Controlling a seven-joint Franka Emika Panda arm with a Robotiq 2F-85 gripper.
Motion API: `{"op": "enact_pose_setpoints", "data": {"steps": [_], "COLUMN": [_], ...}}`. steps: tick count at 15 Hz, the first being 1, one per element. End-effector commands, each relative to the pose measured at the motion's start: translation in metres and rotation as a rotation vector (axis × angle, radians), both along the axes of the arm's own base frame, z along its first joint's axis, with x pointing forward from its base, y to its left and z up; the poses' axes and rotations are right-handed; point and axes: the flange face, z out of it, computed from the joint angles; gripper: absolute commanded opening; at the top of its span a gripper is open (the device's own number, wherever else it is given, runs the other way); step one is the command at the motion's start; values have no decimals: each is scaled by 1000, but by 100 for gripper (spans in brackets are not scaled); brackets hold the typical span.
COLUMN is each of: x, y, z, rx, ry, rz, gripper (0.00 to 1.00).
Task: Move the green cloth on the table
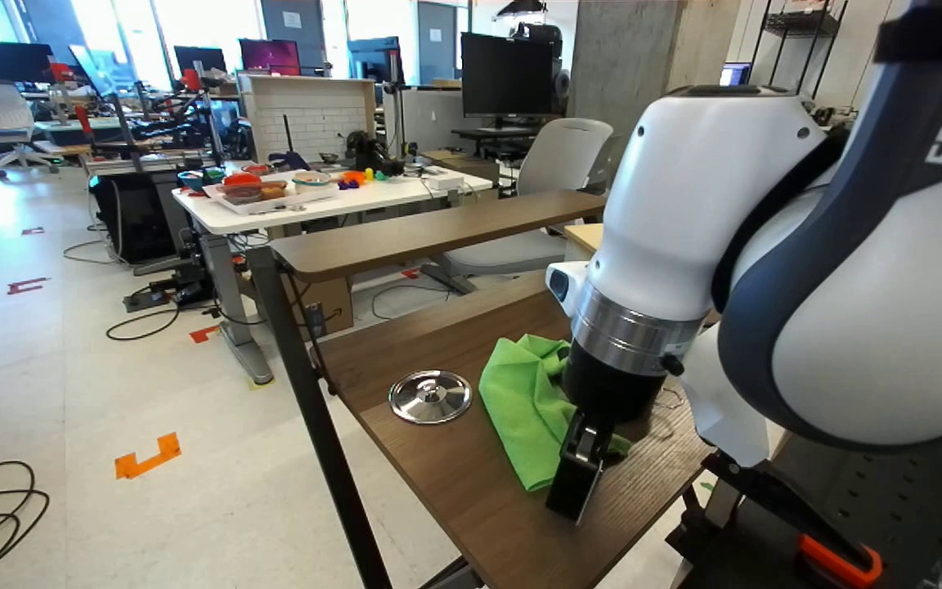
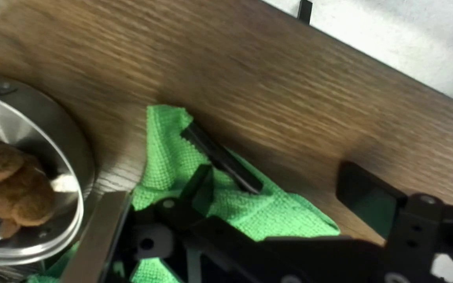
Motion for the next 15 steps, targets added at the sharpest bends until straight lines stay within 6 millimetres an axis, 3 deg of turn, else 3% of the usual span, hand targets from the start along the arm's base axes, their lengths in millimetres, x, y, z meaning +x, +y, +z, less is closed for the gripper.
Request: {"op": "enact_pose_setpoints", "data": {"steps": [1, 8, 15], "x": [4, -8, -30], "y": [7, 19, 51], "z": [-9, 4, 57], "rx": [4, 36, 156], "ry": [-20, -9, -31], "rz": [11, 46, 116], "gripper": [52, 1, 0]}}
